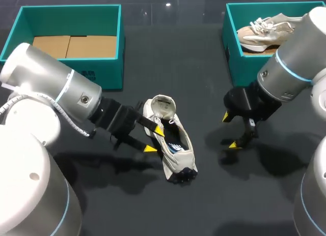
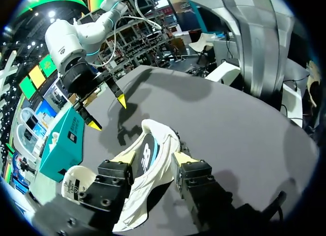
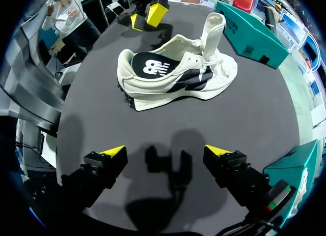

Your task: Take the shoe out of the shoebox, open the shoe tongue, remove and reinsert the insole, then place the shoe into the shoebox

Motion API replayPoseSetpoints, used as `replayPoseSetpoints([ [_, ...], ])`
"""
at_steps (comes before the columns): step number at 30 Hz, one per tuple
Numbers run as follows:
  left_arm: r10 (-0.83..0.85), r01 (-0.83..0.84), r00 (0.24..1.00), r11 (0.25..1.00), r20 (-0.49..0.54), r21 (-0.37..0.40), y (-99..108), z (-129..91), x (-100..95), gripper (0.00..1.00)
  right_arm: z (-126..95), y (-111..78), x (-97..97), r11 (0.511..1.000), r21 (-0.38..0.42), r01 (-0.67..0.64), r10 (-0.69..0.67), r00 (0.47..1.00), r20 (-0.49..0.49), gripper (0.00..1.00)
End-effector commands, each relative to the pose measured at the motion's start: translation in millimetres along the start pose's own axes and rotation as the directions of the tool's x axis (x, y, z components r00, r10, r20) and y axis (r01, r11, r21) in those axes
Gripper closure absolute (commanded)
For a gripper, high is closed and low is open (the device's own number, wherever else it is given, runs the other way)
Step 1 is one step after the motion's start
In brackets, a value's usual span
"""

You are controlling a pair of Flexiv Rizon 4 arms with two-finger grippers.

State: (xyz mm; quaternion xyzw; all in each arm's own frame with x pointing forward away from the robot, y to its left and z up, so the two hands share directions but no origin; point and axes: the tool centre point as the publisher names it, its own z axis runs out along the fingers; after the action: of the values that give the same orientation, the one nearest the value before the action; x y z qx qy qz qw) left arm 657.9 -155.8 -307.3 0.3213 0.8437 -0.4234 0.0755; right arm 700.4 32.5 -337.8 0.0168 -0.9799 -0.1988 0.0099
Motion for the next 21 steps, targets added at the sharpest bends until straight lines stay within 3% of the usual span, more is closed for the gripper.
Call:
replayPoseSetpoints([
  [1, 0.028, -0.028, 0.995, 1.0, -0.099, 0.001, -2, -30, 0.4, 0.58, -12, -5.2, 4.3, 1.0, -0.007, 0.002, -0.002, 1.0, 0.004, 0.0],
  [7, 0.091, -0.092, 0.978, 0.996, -0.19, 0.004, -8, -59, -3.4, 0.62, -12, -5.2, 4.3, 1.0, -0.007, 0.002, -0.002, 1.0, 0.004, 0.0],
  [8, 0.101, -0.102, 0.974, 0.995, -0.205, 0.007, -8, -62, -4.7, 0.69, -12, -5.2, 4.3, 1.0, -0.007, 0.002, -0.002, 1.0, 0.004, 0.0],
  [9, 0.11, -0.112, 0.97, 0.994, -0.216, 0.005, -8, -66, -6.3, 0.94, -12, -5.2, 4.3, 1.0, -0.007, 0.002, -0.002, 1.0, 0.004, 0.0],
  [10, 0.12, -0.121, 0.966, 0.993, -0.227, 0.01, -8, -69, -8.0, 1.0, -14, -7.2, 5.5, 1.0, -0.004, -0.015, 0.015, 1.0, 0.008, 0.0],
  [15, 0.163, -0.165, 0.944, 0.986, -0.287, 0.017, -7, -78, -16.6, 1.0, -30, -22.0, 16.1, 0.997, 0.015, -0.073, 0.073, 0.997, 0.034, 0.0],
  [18, 0.191, -0.204, 0.91, 0.979, -0.367, 0.004, -4, -79, -23.0, 1.0, -40, -35.8, 23.2, 0.986, 0.073, -0.148, 0.144, 0.987, 0.069, 0.0],
  [21, 0.23, -0.253, 0.869, 0.967, -0.439, 0.005, -4, -82, -28.5, 1.0, -40, -35.8, 23.2, 0.986, 0.073, -0.148, 0.144, 0.987, 0.069, 0.0],
])
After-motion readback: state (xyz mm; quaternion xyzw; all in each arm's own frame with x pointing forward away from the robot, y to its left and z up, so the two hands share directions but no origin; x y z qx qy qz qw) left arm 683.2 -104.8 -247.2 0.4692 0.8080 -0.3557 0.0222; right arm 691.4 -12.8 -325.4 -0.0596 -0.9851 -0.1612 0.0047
